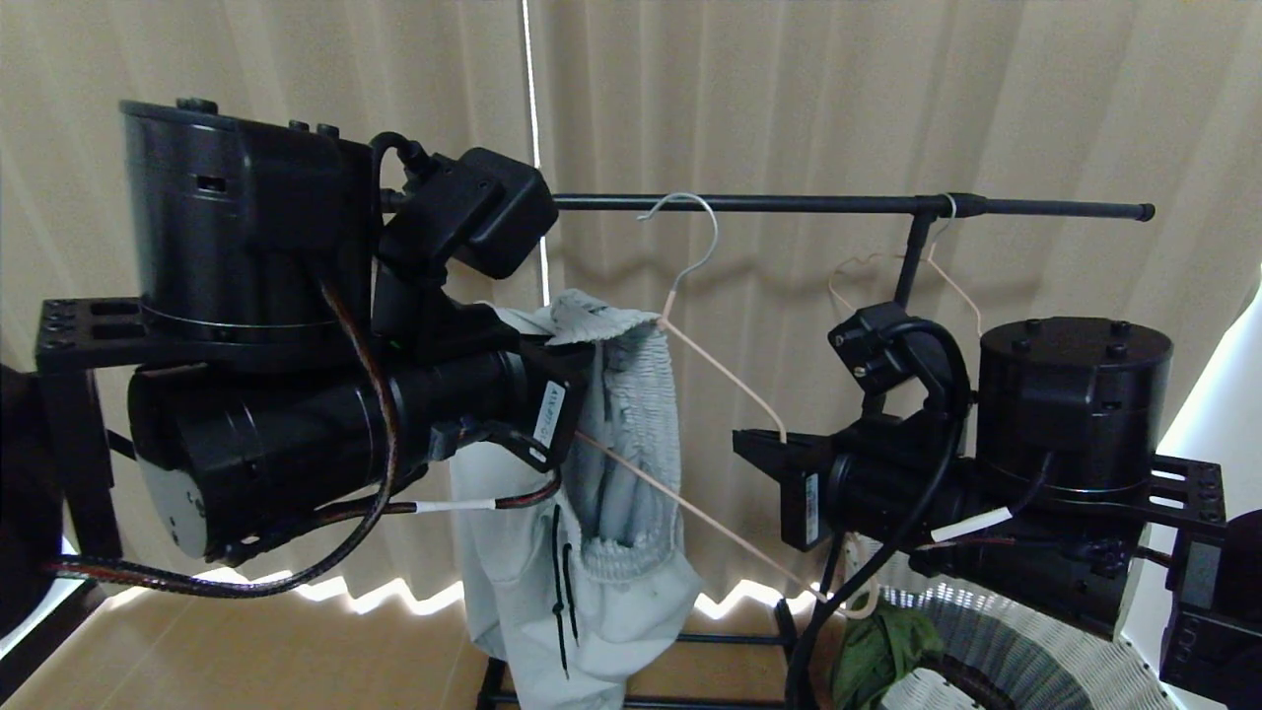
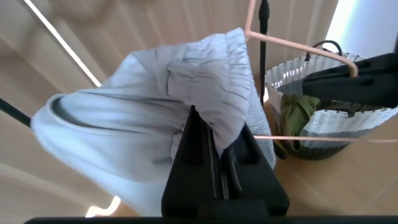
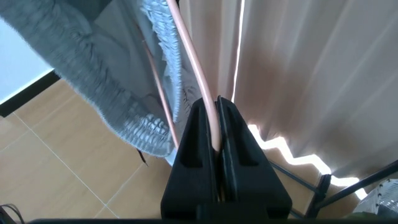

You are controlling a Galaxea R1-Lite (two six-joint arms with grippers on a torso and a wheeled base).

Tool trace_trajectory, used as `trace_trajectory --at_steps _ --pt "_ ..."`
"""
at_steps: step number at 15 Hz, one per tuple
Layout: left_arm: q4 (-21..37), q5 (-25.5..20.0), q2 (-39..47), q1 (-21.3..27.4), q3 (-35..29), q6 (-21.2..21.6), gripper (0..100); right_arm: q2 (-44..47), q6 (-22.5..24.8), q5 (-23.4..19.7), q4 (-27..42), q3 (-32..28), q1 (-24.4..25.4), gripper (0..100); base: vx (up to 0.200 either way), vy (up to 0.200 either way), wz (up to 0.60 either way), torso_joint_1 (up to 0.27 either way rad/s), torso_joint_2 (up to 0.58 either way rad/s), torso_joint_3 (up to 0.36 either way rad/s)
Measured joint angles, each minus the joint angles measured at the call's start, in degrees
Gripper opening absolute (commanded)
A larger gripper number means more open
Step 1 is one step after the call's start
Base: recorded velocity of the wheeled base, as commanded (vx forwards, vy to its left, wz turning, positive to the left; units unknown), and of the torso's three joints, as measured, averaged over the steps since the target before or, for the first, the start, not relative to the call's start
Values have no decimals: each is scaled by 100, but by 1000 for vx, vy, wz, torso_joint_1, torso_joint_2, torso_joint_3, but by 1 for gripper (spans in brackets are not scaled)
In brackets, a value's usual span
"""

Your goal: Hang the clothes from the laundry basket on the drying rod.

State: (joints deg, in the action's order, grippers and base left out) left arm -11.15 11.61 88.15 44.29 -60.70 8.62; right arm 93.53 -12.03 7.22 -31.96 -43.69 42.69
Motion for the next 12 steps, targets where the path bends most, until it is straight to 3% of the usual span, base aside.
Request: trace_trajectory --at_steps 6,7,12 --pt "7 -4 -74 37 106 -6 0 -80 2 -2 -20 0 9 0 0 0 0 0 0 0" --pt "7 -4 -87 48 122 -6 100 -98 5 -2 -83 0 9 0 0 0 0 0 0 0" --pt "7 -17 -227 155 323 9 100 -169 11 6 -277 52 9 0 0 0 0 0 0 0"
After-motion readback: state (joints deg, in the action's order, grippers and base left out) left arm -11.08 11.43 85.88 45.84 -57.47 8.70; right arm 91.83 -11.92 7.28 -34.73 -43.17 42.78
